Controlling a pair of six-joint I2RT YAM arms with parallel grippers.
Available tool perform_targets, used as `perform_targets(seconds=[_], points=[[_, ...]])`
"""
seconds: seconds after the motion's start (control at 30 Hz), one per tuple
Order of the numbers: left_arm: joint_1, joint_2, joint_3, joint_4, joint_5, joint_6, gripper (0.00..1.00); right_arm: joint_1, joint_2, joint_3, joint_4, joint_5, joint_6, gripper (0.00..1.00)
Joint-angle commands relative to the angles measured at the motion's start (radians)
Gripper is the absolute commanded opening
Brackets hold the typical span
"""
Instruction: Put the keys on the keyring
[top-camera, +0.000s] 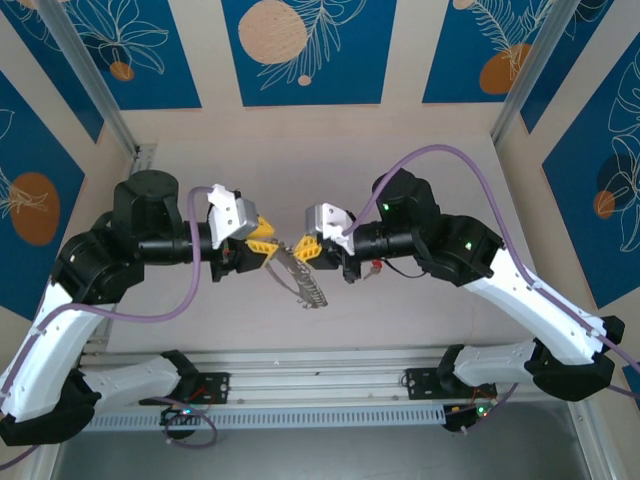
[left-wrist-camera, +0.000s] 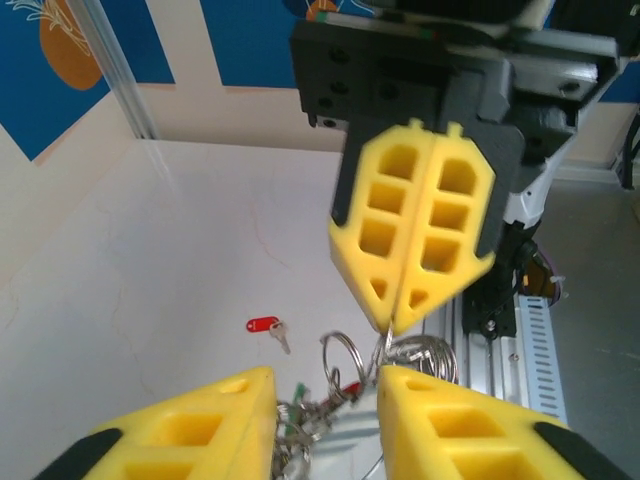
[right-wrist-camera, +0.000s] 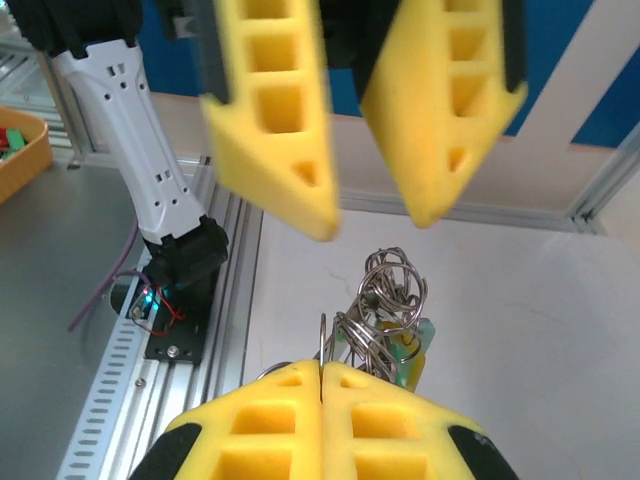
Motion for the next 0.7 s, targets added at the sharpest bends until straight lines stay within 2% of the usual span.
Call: perform_targets(seconds=[0.0, 0.4, 0.67], points=[[-0.003, -0.033, -0.004, 0.032, 0.031, -0.018, 0.25, 0.022, -0.07, -0.038, 0.049, -0.004, -0.104, 0.0], [-0.004, -0.075, -0.015, 0.035, 0.03, -0.03, 0.2, 0.031, -0.161, -0.111, 0.146, -0.141, -0.176, 0.0], [-0.003, -0.071, 0.008, 0.035, 0.08, -0.046, 0.19, 0.026, -0.113, -0.057, 0.127, -0.132, -0.12, 0.0]])
